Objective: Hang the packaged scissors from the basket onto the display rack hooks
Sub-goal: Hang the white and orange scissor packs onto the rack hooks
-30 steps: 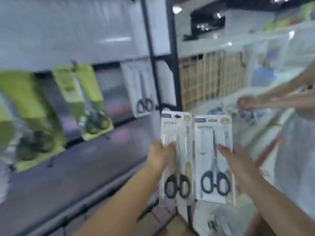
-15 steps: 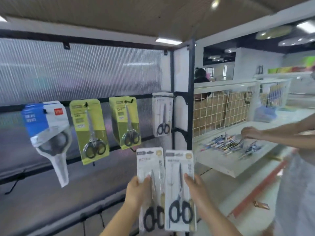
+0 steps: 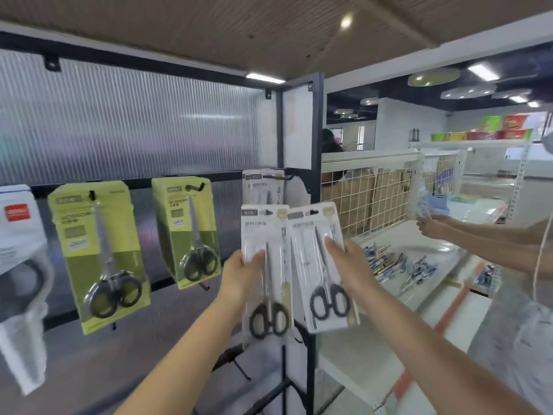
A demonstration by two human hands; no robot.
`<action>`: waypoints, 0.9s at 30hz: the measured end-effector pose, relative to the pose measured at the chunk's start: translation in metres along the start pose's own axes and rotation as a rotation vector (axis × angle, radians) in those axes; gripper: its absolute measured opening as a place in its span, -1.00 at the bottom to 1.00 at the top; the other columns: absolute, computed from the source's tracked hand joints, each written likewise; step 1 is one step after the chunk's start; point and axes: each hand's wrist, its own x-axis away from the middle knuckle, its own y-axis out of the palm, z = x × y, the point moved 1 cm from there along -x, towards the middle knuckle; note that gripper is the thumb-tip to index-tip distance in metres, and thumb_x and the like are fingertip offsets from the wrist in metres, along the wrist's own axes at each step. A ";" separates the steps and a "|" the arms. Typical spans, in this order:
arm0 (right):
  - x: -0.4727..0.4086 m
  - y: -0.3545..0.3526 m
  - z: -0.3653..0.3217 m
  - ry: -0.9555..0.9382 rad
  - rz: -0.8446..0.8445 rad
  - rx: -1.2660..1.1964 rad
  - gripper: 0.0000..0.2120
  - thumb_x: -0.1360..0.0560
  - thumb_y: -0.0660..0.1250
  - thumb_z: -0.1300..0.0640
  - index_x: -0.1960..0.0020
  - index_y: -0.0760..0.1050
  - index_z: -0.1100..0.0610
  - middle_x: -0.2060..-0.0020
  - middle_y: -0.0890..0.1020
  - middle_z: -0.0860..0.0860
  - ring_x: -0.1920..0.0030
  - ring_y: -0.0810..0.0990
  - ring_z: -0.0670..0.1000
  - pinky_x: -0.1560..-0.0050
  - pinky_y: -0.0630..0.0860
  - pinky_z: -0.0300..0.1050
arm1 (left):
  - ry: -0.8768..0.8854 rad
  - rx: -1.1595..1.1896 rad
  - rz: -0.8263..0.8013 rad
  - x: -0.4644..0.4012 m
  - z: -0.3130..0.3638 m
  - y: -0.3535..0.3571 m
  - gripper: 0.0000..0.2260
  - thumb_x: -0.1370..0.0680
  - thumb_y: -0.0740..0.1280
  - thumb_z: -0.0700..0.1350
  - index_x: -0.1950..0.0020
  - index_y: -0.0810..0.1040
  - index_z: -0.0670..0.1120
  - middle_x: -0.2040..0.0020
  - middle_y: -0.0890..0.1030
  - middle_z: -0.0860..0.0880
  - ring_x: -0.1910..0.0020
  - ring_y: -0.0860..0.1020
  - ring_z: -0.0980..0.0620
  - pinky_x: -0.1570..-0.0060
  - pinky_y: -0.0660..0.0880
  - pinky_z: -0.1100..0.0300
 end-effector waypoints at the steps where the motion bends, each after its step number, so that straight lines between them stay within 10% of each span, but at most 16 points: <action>1: -0.010 0.001 -0.006 -0.025 0.012 -0.006 -0.68 -0.60 0.15 -0.08 -0.20 0.45 0.10 -0.10 0.55 -0.04 -0.08 0.52 0.00 -0.09 0.43 -0.09 | 0.019 0.008 0.006 -0.007 0.005 -0.001 -0.88 -0.58 0.30 -0.09 0.02 0.48 -0.13 0.01 0.62 -0.17 0.14 0.54 -0.04 0.10 0.46 0.12; 4: -0.033 0.008 -0.021 -0.054 0.023 -0.020 -0.70 -0.60 0.15 -0.07 -0.16 0.47 0.11 -0.02 0.58 -0.04 0.04 0.55 -0.03 0.14 0.41 -0.20 | 0.057 0.031 0.017 -0.024 0.012 -0.005 -0.80 -0.58 0.29 -0.11 -0.08 0.49 -0.24 -0.02 0.60 -0.18 0.16 0.58 -0.03 0.07 0.47 0.11; 27: -0.108 0.055 -0.033 -0.037 0.005 -0.084 -0.52 -0.60 0.16 -0.04 -0.25 0.38 0.38 -0.21 0.49 0.26 -0.22 0.48 0.19 -0.24 0.39 0.10 | 0.025 0.068 0.047 -0.072 0.003 -0.016 -0.84 -0.57 0.30 -0.08 -0.02 0.46 -0.17 0.10 0.54 -0.14 0.15 0.52 -0.06 0.08 0.50 0.02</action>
